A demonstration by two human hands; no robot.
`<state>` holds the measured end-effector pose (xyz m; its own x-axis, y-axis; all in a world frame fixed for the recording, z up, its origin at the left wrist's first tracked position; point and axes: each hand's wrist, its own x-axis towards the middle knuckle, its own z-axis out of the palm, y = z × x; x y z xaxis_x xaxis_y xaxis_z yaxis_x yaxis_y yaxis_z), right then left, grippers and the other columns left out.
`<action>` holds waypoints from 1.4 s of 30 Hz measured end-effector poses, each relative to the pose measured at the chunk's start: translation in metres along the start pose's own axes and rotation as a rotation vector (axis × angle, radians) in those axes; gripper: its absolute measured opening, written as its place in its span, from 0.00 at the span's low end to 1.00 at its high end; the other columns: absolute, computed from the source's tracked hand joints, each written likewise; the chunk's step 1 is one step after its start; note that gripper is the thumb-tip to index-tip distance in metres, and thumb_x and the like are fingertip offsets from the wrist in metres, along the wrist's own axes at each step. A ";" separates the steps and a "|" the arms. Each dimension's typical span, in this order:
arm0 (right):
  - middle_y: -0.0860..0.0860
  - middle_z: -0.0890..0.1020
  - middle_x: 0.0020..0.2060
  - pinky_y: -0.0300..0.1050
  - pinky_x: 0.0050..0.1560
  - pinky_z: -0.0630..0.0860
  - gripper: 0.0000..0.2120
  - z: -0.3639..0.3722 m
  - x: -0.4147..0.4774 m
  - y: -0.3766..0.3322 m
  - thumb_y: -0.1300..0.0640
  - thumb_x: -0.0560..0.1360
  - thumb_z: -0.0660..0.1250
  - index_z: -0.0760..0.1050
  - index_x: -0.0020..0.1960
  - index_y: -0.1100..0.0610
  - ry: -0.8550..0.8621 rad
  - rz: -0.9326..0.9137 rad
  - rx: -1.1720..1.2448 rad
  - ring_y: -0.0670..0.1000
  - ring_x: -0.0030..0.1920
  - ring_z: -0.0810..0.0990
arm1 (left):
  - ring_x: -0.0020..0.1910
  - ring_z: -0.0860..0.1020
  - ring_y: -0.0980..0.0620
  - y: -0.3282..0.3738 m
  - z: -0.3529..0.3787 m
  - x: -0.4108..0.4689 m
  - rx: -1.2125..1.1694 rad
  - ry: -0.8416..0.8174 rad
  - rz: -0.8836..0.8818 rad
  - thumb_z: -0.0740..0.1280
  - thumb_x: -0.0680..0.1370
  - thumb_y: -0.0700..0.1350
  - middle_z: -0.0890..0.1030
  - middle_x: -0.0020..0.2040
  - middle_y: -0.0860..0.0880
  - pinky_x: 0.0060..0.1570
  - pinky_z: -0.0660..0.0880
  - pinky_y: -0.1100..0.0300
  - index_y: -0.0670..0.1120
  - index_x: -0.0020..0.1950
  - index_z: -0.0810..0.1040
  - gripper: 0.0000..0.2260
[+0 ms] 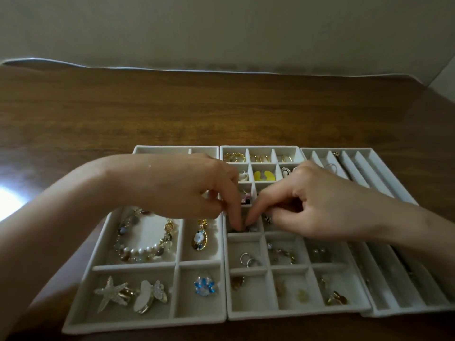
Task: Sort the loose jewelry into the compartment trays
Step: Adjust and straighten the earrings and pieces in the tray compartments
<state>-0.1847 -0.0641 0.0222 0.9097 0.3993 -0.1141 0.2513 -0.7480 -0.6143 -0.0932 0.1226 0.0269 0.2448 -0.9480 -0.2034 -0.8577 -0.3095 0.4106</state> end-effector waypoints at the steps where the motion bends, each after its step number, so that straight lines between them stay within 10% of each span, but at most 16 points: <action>1: 0.44 0.81 0.29 0.33 0.26 0.65 0.15 0.000 0.001 -0.002 0.63 0.73 0.64 0.84 0.47 0.46 -0.015 0.000 -0.012 0.47 0.26 0.73 | 0.48 0.73 0.59 0.000 0.000 0.000 0.000 -0.011 0.007 0.58 0.71 0.48 0.73 0.47 0.61 0.45 0.67 0.70 0.67 0.53 0.76 0.16; 13: 0.48 0.72 0.22 0.34 0.28 0.65 0.08 -0.001 0.012 -0.002 0.61 0.73 0.69 0.84 0.44 0.49 -0.008 -0.009 -0.048 0.45 0.25 0.69 | 0.47 0.73 0.59 -0.001 0.006 0.001 -0.066 -0.069 -0.008 0.58 0.72 0.47 0.72 0.46 0.60 0.44 0.68 0.70 0.62 0.52 0.79 0.16; 22: 0.40 0.72 0.20 0.30 0.29 0.66 0.04 0.001 0.016 -0.008 0.58 0.71 0.73 0.83 0.44 0.50 -0.063 -0.049 -0.037 0.39 0.27 0.73 | 0.33 0.73 0.65 -0.006 -0.013 -0.004 -0.181 0.358 -0.192 0.64 0.75 0.39 0.77 0.36 0.67 0.35 0.67 0.74 0.55 0.40 0.80 0.12; 42: 0.31 0.73 0.25 0.32 0.32 0.64 0.05 0.015 0.023 -0.012 0.50 0.70 0.71 0.78 0.38 0.50 0.007 0.011 -0.228 0.36 0.31 0.74 | 0.25 0.70 0.65 -0.006 -0.012 -0.001 -0.220 0.474 -0.296 0.63 0.76 0.37 0.75 0.29 0.66 0.27 0.65 0.74 0.53 0.41 0.80 0.12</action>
<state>-0.1713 -0.0379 0.0152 0.9151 0.3869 -0.1140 0.3085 -0.8534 -0.4201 -0.0830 0.1243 0.0349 0.6772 -0.7333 0.0605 -0.6208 -0.5253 0.5819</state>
